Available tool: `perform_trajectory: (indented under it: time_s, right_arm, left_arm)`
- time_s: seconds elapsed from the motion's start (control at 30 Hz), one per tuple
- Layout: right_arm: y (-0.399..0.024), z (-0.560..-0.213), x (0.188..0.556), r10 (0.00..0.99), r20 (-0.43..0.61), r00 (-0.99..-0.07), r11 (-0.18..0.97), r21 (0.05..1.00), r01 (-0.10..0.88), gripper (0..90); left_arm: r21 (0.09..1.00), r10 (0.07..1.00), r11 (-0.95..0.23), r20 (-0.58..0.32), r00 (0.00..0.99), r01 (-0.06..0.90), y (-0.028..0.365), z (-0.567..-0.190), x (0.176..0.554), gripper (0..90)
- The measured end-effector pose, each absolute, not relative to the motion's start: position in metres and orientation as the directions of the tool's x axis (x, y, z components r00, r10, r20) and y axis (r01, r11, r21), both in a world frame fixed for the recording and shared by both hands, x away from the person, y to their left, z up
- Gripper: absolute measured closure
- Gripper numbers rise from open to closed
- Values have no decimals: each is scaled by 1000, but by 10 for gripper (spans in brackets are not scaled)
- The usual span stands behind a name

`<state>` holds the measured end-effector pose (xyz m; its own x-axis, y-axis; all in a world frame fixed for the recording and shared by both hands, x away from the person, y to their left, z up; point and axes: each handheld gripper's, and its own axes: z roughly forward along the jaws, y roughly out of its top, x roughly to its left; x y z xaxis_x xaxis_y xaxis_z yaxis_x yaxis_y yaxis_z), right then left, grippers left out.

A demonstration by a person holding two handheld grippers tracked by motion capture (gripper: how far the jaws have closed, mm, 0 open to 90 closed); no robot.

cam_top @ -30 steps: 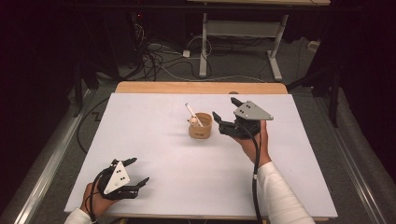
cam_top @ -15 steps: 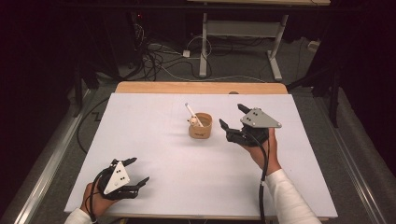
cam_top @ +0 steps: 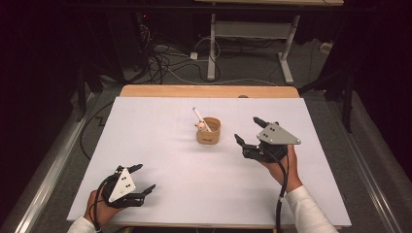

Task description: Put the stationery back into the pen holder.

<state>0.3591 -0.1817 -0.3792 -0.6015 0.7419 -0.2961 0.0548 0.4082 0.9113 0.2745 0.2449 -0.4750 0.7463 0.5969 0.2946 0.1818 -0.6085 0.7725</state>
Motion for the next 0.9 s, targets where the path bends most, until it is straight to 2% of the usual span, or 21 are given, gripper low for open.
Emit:
perform_trajectory:
  time_s: [0.9]
  right_arm:
    - [-217,-408,318,716,-300,-630,446,891,82,219]
  left_arm:
    - [767,592,-615,298,749,181,242,-476,274,223]
